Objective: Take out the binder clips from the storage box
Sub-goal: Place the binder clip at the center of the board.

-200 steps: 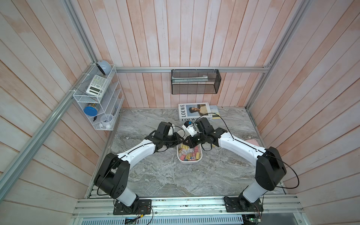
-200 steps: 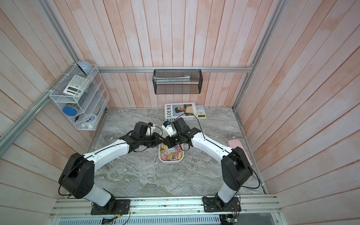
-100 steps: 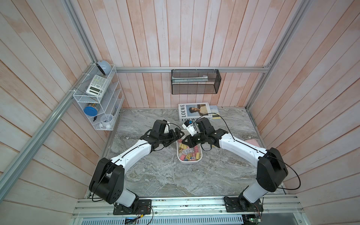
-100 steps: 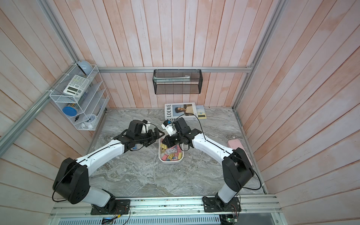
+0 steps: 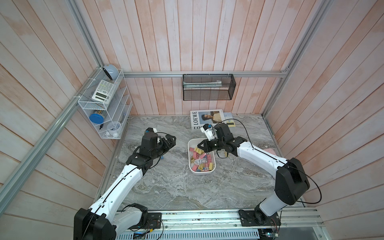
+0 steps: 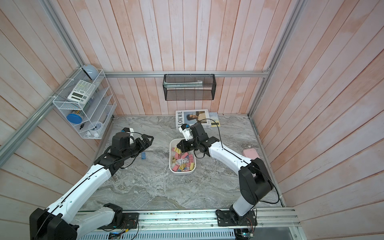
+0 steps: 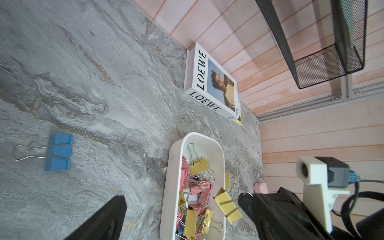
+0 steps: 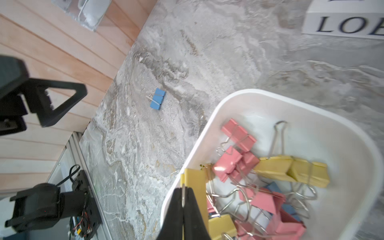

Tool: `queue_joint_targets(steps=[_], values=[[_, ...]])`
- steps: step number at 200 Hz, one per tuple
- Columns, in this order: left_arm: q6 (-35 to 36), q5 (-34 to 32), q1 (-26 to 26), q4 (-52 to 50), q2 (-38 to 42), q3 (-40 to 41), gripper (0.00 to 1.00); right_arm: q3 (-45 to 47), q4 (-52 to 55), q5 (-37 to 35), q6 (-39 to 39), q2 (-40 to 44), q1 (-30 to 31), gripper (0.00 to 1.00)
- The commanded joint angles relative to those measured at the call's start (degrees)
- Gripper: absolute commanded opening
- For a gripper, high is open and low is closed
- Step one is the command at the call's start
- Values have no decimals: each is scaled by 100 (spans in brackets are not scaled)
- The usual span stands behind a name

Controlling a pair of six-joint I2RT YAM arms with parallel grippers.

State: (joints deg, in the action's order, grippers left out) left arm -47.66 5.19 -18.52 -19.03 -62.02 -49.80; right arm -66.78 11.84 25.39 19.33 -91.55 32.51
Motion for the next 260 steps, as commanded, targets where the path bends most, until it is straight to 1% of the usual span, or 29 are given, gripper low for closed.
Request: queue_joint_targets(steps=[1,19,40,53,66,86,108,135,176,186,198,202,211,215,234,248,255,260], values=[[-1,-859,33,-251,268,258,100,335,-475,-429,369,420,-403,0],[-121,-1055,109,-318,438,408,100,663,-799,-811,540,603,-763,0],[-349,-1323,143,-624,557,443,100,996,-1235,-1264,699,655,-1152,0],[-296,-1275,150,-646,607,479,100,997,-1368,-1333,734,504,-1364,0],[-228,-1130,168,-697,639,474,100,925,-1494,-1318,751,220,-1515,0],[-154,-1114,167,-809,703,476,100,751,-1630,-1297,901,-266,-1713,0],[-199,-1251,170,-957,877,542,100,636,-1933,-1308,1081,-739,-1833,0],[-119,-1197,170,-1133,1063,555,100,544,-2141,-1454,1217,-1169,-1849,0],[278,-752,169,-1428,1037,421,100,439,-2115,-1635,1248,-1478,-1849,0],[371,-676,172,-1448,1006,397,100,438,-2066,-1650,1231,-1496,-1853,4],[500,-546,173,-1455,975,371,98,438,-1997,-1653,1213,-1490,-1853,12],[538,-506,171,-1444,957,357,98,438,-1953,-1653,1213,-1481,-1850,15],[597,-419,173,-1448,912,332,97,447,-1873,-1664,1220,-1431,-1848,28],[629,-361,173,-1440,888,318,96,458,-1846,-1675,1222,-1405,-1851,32],[721,-127,163,-1437,701,240,93,545,-1679,-1720,1265,-1178,-1845,41],[845,182,142,-1356,531,221,89,643,-1580,-1713,1296,-935,-1824,47],[894,256,98,-1304,435,225,88,693,-1524,-1704,1304,-796,-1797,49],[932,319,72,-1269,382,225,85,723,-1459,-1715,1301,-685,-1775,51]])
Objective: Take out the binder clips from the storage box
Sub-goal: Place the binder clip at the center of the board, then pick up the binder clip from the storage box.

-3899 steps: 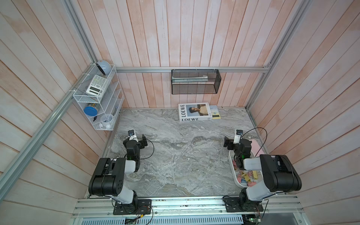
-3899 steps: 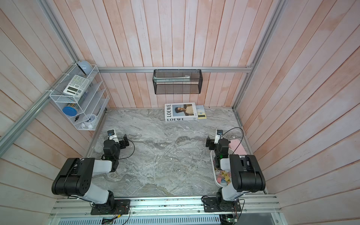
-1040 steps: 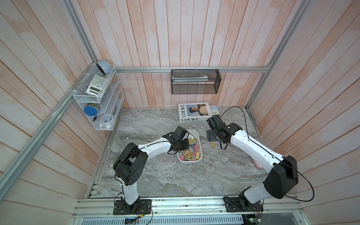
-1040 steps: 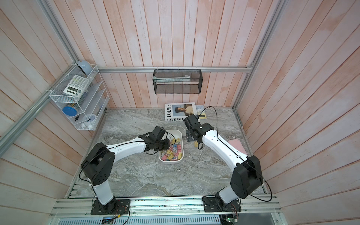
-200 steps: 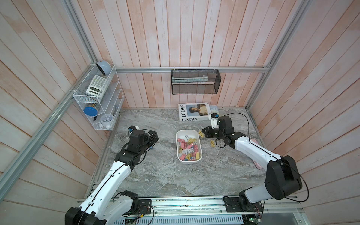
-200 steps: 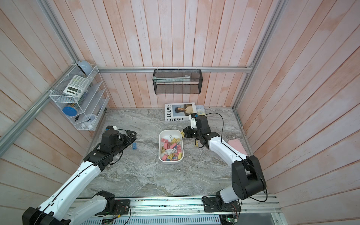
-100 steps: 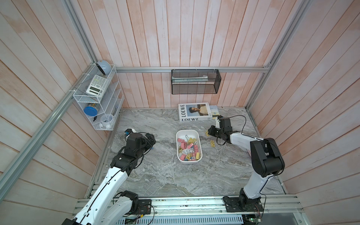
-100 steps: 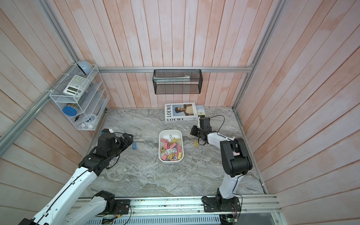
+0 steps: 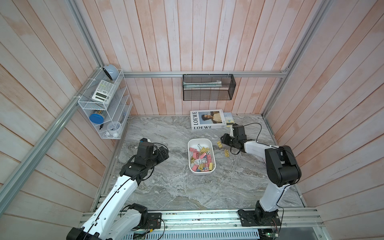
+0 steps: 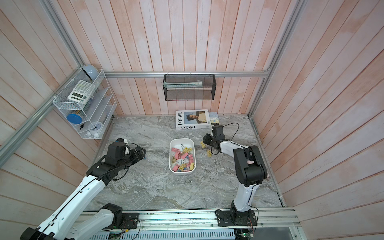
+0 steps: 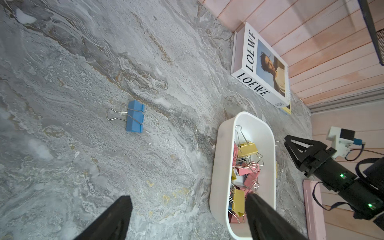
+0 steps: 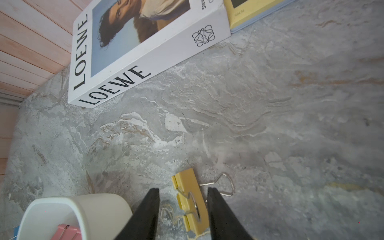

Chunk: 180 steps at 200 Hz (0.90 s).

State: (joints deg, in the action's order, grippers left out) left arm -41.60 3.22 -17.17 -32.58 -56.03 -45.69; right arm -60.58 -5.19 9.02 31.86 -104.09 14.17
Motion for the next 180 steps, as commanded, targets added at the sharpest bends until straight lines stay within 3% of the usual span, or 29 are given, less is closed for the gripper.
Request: queue_joint_targets(steps=[1,28,59,72,127,180], values=[[340,536,-65,99,-234,-186,84,109,254,-90,44,598,72,52],[599,853,-363,387,-653,-226,67,270,719,-257,-87,1296,296,67],[780,891,-926,674,-1295,-432,54,444,1315,-236,-203,2085,524,84],[788,918,-1158,828,-1591,-562,49,497,1558,-248,-263,2399,637,97],[858,1085,-1794,1293,-2818,-1246,38,871,2186,-103,-240,3556,784,98],[731,1437,-2239,1744,-3933,-1710,36,894,2571,152,-509,4148,779,98]])
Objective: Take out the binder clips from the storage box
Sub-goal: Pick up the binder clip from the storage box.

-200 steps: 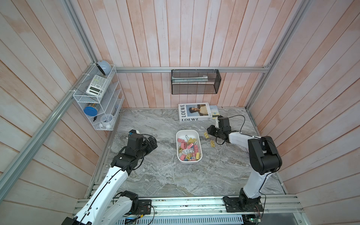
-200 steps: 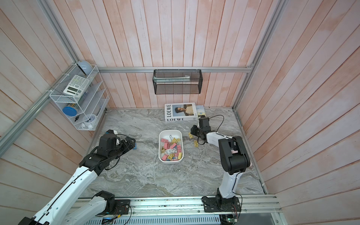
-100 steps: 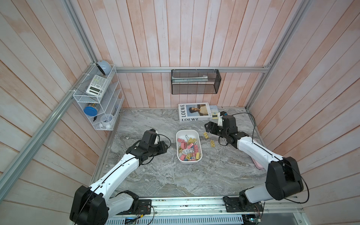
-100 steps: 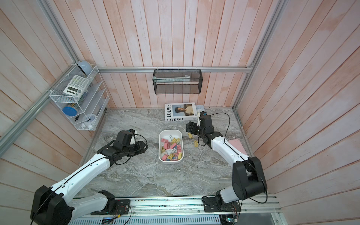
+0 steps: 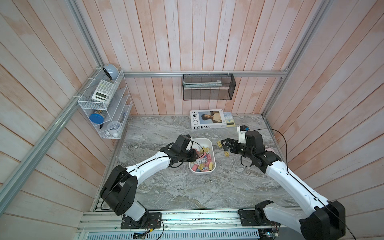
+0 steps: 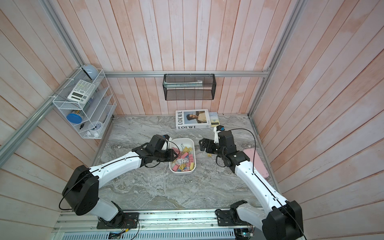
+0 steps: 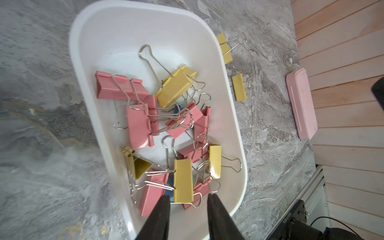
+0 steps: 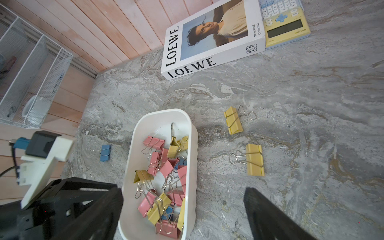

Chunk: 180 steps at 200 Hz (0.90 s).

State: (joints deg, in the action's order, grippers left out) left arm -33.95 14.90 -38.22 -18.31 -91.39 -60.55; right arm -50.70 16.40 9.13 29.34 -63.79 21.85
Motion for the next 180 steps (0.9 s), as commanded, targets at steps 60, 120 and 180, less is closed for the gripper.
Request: queue_joint_targets(steps=[60,120,180], values=[[232,272,-231,356,-946,-404,36,-147,364,163,-266,71,14,98],[570,678,-230,257,-1378,-703,36,-142,368,53,-70,23,21,98],[639,828,-230,187,-1326,-697,20,-178,369,-105,-36,-13,21,98]])
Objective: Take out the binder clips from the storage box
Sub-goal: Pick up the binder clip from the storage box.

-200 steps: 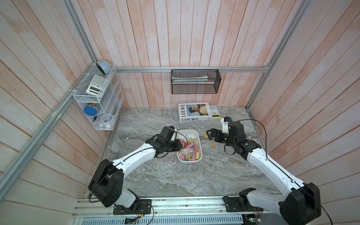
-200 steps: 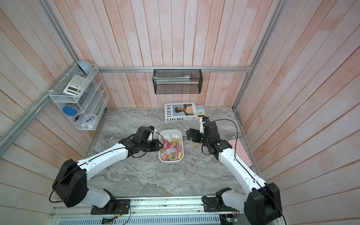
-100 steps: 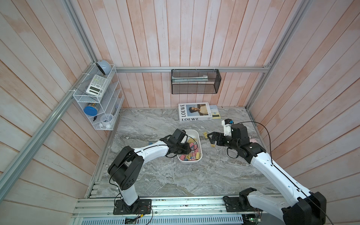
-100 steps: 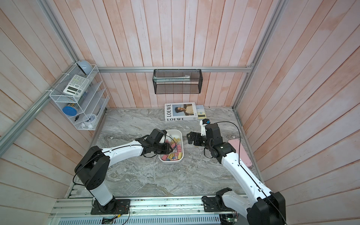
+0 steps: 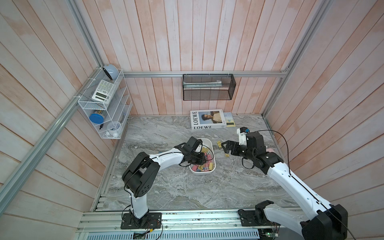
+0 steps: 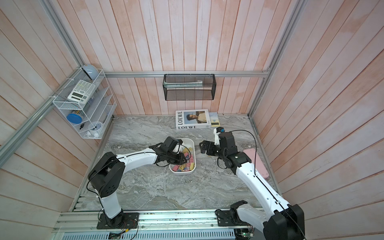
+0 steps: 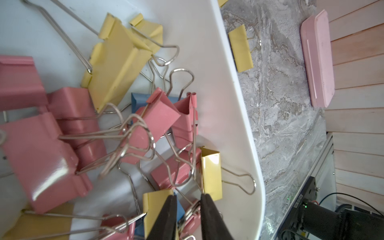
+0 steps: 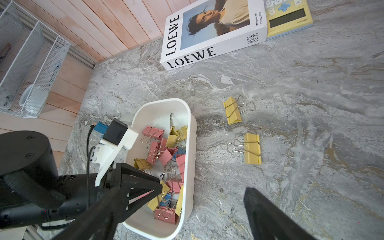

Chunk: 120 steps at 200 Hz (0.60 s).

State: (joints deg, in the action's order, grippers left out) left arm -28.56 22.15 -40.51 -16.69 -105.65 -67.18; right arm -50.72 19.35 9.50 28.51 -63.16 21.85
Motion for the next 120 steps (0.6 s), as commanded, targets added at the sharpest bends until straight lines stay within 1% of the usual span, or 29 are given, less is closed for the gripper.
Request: queue_joint_targets(steps=[1,14,27,49,55,85,120], values=[[98,95,-1,25,102,-25,19,-176,76,-146,48,-75,21,98],[94,15,-1,25,198,73,10,-177,72,-209,82,-84,21,98],[76,-38,-1,25,309,133,4,-167,32,-216,102,-81,23,98],[13,-152,-1,-28,510,161,2,-166,6,-194,111,-96,30,98],[7,-179,6,-60,570,154,0,-172,22,-192,119,-111,28,98],[-120,-299,64,-44,937,214,0,-167,20,-143,145,-175,34,98],[-498,-392,243,278,1450,433,0,-225,-68,-73,99,-262,111,98]])
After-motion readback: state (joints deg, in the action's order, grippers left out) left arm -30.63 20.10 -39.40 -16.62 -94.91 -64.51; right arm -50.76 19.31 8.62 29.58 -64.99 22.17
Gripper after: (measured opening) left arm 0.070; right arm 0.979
